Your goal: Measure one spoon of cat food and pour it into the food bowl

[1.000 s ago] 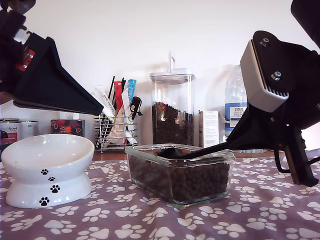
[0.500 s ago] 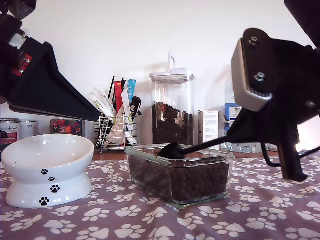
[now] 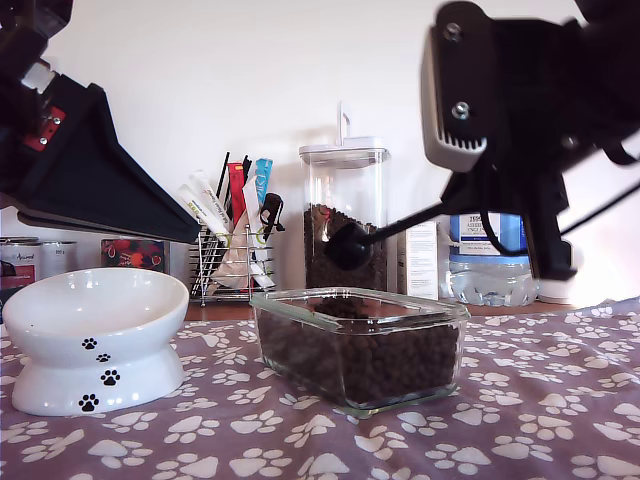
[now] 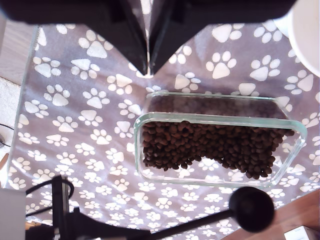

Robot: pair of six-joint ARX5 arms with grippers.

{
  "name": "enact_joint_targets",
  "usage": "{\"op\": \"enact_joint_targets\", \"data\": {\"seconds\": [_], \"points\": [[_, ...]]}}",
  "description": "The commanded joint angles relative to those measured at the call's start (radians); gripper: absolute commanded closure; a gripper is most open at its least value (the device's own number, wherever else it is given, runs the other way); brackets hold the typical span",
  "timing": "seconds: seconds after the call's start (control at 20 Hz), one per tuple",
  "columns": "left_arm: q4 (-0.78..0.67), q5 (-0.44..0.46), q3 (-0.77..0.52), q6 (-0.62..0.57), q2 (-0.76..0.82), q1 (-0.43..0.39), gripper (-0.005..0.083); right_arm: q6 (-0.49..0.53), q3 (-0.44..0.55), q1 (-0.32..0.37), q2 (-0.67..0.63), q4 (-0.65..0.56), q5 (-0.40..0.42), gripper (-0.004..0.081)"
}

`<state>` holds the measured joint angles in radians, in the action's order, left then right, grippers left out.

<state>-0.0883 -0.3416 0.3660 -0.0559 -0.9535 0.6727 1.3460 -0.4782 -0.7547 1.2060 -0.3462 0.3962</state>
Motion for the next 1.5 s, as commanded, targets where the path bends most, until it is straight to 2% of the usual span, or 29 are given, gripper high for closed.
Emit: {"op": "enact_joint_targets", "data": {"seconds": [0.0, 0.35, 0.55, 0.75, 0.85, 0.95, 1.15, 1.3, 1.45], "points": [[-0.006, -0.006, -0.016, 0.003, -0.008, 0.002, 0.0793, 0.069, -0.035, -0.014, -0.008, 0.061, 0.007, 0.0783], [0.016, -0.045, -0.016, 0.003, -0.008, 0.003, 0.0793, 0.312, -0.163, -0.026, -0.007, 0.376, 0.042, 0.0783], [0.04, -0.047, -0.016, 0.003, -0.008, 0.003, 0.0793, 0.403, -0.278, -0.078, -0.007, 0.536, 0.078, 0.0783], [0.038, -0.049, -0.016, 0.003, -0.008, 0.003, 0.0793, 0.494, -0.379, -0.128, -0.006, 0.771, 0.021, 0.0783], [0.036, -0.063, -0.016, 0.003, -0.008, 0.003, 0.0792, 0.566, -0.389, -0.145, -0.006, 0.861, 0.018, 0.0783], [0.036, -0.078, -0.016, 0.003, -0.008, 0.003, 0.0793, 0.632, -0.389, -0.149, -0.006, 0.894, 0.033, 0.0783], [0.037, -0.1, -0.016, 0.003, -0.008, 0.003, 0.0793, 0.697, -0.389, -0.161, -0.006, 0.855, 0.113, 0.0783], [0.043, -0.113, -0.016, 0.003, -0.008, 0.003, 0.0793, 0.697, -0.389, -0.164, -0.006, 0.812, 0.131, 0.0783], [0.045, -0.13, -0.016, 0.003, -0.008, 0.003, 0.0792, 0.697, -0.389, -0.182, -0.005, 0.863, 0.127, 0.0783]]}}
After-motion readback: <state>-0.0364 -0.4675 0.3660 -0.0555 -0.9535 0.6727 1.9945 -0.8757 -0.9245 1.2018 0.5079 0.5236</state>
